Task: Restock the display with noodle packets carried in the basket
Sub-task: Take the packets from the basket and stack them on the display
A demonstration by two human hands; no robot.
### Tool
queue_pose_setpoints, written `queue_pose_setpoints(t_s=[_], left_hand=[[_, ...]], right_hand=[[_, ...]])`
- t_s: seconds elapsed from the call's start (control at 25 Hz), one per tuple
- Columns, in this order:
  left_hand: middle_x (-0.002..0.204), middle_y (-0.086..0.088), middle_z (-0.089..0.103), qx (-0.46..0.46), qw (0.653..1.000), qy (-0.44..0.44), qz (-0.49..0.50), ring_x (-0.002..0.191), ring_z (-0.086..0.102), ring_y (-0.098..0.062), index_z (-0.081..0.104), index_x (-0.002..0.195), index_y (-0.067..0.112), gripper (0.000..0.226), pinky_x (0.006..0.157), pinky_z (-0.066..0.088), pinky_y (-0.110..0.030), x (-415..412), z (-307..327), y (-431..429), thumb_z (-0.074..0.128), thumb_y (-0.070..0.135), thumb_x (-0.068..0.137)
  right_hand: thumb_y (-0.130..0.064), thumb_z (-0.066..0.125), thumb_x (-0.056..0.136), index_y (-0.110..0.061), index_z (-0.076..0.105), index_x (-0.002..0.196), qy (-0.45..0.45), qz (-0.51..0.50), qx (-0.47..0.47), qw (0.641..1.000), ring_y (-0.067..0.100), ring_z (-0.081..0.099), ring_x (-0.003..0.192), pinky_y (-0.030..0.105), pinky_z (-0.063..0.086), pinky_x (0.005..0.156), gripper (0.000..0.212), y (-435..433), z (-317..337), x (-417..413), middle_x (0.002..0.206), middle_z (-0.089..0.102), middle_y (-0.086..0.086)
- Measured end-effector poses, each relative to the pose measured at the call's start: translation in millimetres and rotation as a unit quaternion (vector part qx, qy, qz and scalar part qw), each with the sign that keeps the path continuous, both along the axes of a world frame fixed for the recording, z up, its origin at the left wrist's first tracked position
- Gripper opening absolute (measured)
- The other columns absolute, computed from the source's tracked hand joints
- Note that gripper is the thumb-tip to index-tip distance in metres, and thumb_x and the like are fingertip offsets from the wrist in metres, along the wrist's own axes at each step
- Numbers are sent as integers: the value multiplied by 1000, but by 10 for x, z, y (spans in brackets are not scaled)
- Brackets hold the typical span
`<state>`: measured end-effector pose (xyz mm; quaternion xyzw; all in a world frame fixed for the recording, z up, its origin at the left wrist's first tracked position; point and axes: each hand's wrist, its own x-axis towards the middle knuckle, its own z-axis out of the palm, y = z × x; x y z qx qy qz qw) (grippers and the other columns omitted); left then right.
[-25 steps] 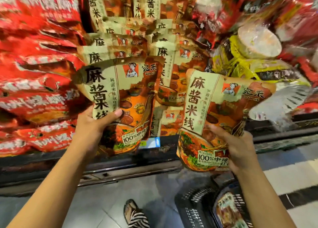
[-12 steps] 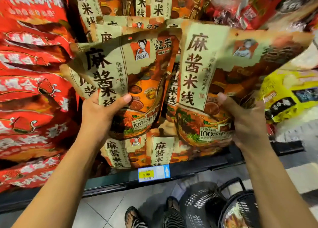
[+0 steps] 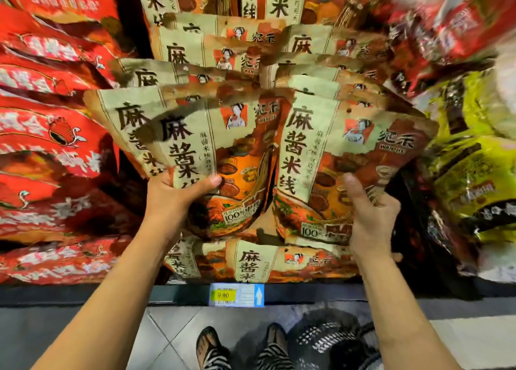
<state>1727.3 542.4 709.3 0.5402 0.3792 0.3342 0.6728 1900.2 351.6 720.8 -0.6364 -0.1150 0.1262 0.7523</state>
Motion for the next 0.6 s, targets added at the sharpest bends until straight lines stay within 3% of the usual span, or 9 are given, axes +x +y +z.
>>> queue_pose_setpoints(t_s=[0.08, 0.2, 0.28, 0.36, 0.44, 0.48, 0.6], left_hand=[[96, 1, 77, 9, 999, 5, 30, 91, 74, -19, 75, 91, 17, 50, 81, 58, -34, -12, 45, -21, 90, 32, 45], [89, 3, 77, 36, 997, -12, 69, 85, 73, -17, 75, 84, 21, 48, 78, 58, -35, -36, 319, 44, 96, 36, 43], [76, 11, 75, 96, 992, 12, 79, 72, 70, -6, 74, 75, 25, 34, 67, 56, -26, -54, 616, 70, 93, 34, 48], [73, 15, 72, 195, 977, 72, 57, 68, 66, 3, 72, 78, 27, 28, 65, 54, -17, -100, 890, 86, 90, 27, 57], [81, 13, 71, 301, 940, 159, 5, 73, 67, -1, 73, 87, 22, 27, 72, 55, -21, -148, 1153, 83, 89, 19, 66], [82, 9, 71, 364, 905, 218, -26, 76, 67, -7, 75, 91, 20, 25, 73, 55, -27, -152, 1264, 66, 87, 16, 70], [83, 3, 70, 515, 761, 385, -83, 81, 63, -20, 76, 97, 23, 18, 62, 42, -29, 17, 1462, -65, 78, 24, 79]], right_hand=[[-31, 79, 77, -26, 79, 80, -43, 22, 18, 999, 8, 67, 81, 26, 54, 76, 6, -111, 99, 145, 81, 74, -13], [-17, 80, 75, -17, 71, 93, -58, 30, 18, 998, 11, 70, 86, 25, 55, 76, 21, -200, 385, 385, 87, 76, -9], [-8, 81, 74, -16, 70, 89, -64, 51, -47, 996, 13, 70, 81, 28, 56, 73, 21, -220, 632, 475, 81, 75, -8], [-10, 85, 71, -17, 70, 79, -100, 110, -149, 978, 9, 66, 70, 24, 55, 68, 18, -261, 887, 560, 71, 72, -9], [-12, 85, 70, -13, 71, 76, -189, 187, -274, 924, -2, 58, 59, 11, 47, 59, 16, -288, 1175, 586, 59, 66, -15], [-12, 85, 71, -11, 72, 79, -231, 211, -342, 886, 0, 57, 60, 11, 44, 58, 16, -277, 1303, 591, 59, 64, -14], [-24, 83, 73, -15, 75, 88, -356, 203, -563, 718, 23, 61, 80, 31, 52, 76, 19, -180, 1488, 501, 78, 65, 2]])
